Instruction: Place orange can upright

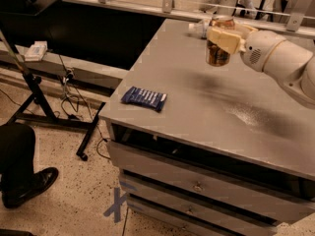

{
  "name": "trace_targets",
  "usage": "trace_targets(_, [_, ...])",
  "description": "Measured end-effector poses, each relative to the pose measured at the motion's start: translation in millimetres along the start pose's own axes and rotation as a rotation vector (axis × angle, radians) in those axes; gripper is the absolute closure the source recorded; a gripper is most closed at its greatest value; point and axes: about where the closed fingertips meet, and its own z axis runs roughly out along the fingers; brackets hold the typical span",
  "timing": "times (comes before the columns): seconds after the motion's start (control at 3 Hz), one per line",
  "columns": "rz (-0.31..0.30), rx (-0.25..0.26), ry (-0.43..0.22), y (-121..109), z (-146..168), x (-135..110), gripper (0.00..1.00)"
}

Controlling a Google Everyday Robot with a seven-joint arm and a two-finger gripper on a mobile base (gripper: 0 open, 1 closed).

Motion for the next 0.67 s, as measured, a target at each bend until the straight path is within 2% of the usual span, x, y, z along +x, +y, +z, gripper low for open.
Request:
trace_targets(0.33, [0.05,-0.002,-0.037,-1.4,-12.8,13.5,1.0])
trace_targets(0.67, [0.061,-0.023,-0.064,0.2,-20.3,23.6,1.0])
